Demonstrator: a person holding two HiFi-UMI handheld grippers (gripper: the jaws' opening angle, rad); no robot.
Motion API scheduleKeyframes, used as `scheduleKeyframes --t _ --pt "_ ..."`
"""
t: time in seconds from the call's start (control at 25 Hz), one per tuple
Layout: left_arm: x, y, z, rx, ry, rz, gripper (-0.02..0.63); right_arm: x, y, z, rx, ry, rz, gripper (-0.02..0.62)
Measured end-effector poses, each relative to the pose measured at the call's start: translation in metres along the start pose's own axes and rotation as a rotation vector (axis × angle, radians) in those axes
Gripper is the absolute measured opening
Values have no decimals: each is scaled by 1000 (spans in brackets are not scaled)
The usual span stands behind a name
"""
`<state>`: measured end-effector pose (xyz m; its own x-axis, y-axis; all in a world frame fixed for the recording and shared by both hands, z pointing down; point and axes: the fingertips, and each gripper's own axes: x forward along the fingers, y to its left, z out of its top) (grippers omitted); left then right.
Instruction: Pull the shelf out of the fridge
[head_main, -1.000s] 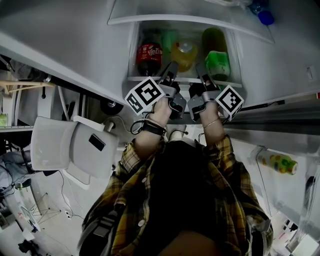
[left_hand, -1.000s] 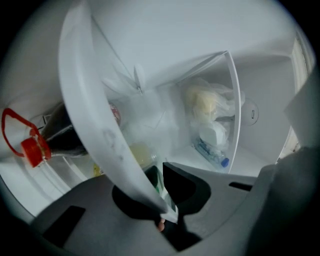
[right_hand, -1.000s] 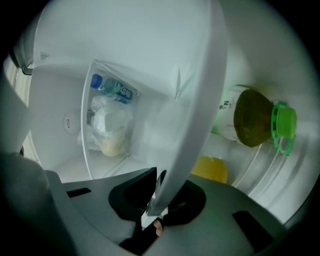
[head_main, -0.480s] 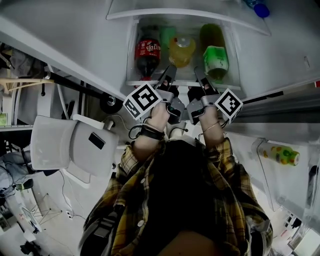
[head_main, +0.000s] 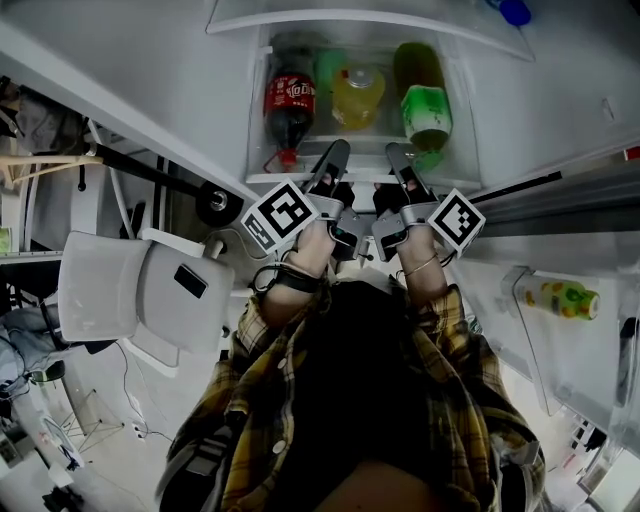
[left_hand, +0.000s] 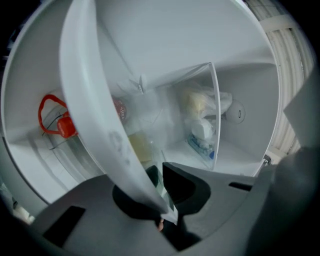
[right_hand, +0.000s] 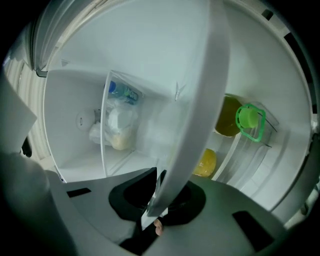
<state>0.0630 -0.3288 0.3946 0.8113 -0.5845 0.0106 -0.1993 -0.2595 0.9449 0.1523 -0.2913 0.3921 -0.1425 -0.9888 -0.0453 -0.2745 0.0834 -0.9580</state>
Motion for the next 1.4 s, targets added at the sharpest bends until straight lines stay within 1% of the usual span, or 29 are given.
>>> scheduleKeyframes --t 0.48,0.68,0.84,1.0,1.16,1.32,1.4 --pt "-24 -8 -14 19 13 -14 43 -25 9 -12 21 15 16 43" --pt "-33 -16 -20 12 21 -32 43 -35 14 -16 22 18 25 44" --pt "-43 -12 -23 32 33 3 43 -42 16 -20 24 23 29 44" --pt "-50 -15 -27 27 35 -7 44 -48 19 -23 23 26 31 44" --pt "-60 -15 -30 33 39 5 44 -54 22 -28 33 29 35 44" --pt "-63 -20 -34 26 35 -30 48 -60 24 -29 18 26 41 44" --pt "-66 -17 -36 24 40 -12 49 -62 25 -29 10 26 44 44"
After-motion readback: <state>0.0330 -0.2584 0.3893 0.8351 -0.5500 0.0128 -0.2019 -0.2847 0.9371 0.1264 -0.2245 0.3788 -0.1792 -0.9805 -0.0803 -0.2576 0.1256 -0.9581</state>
